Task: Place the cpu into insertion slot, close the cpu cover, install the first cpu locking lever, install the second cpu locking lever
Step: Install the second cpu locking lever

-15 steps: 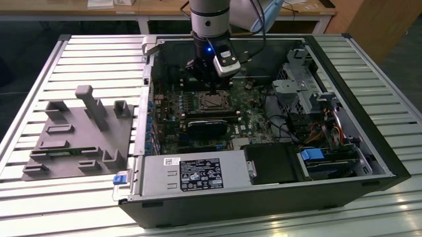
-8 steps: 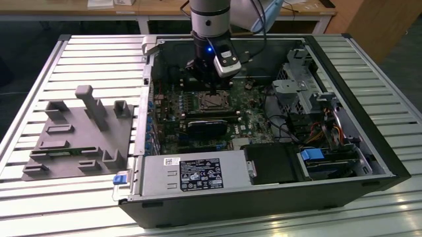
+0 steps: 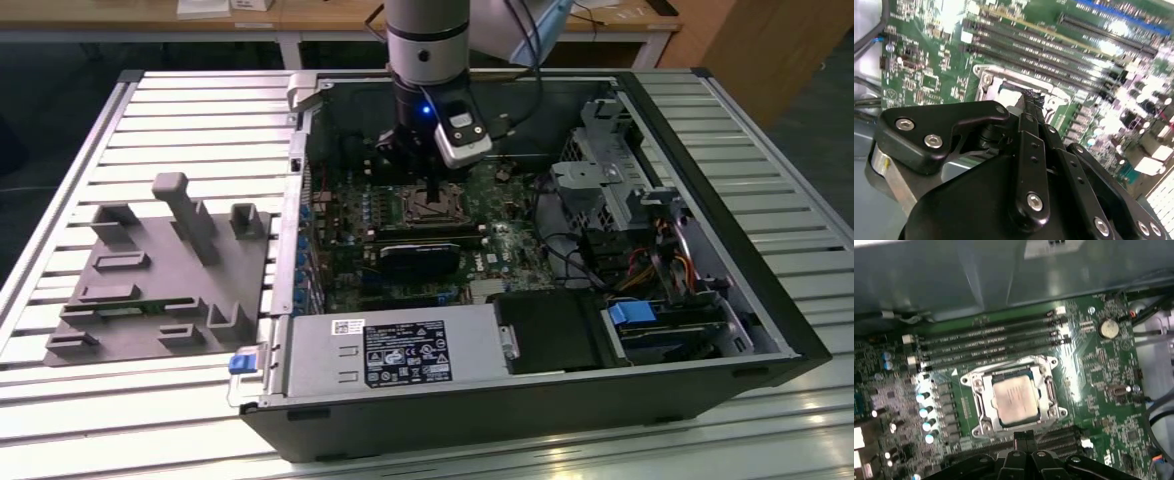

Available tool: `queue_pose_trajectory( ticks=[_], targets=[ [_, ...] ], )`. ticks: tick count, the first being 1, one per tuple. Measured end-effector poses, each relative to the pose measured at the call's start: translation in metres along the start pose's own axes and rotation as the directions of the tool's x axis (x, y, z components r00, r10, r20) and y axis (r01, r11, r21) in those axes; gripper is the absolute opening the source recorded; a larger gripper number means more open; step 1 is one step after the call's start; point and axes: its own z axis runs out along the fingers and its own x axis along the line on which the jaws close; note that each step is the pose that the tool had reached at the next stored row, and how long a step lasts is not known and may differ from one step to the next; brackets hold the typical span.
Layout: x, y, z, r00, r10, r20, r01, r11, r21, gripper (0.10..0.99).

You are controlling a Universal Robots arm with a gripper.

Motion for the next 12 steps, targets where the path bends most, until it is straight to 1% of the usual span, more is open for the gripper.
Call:
queue_pose_trajectory(
  ticks=[4, 6, 8, 12],
  targets=[
    [-0.0021, -0.0094, 0.0003, 1.0, 0.0, -0.0006, 0.0, 1.0, -0.003, 0.102],
    [-0.0024, -0.0133, 0.0008, 1.0, 0.001, -0.0017, -0.001, 1.0, -0.008, 0.102],
    [-0.0017, -0.0159, 0.002, 1.0, 0.002, -0.0028, -0.002, 0.9999, -0.017, 0.102],
    [-0.0004, -0.0204, 0.0045, 1.0, 0.002, -0.0071, -0.002, 0.9991, -0.042, 0.102]
  ],
)
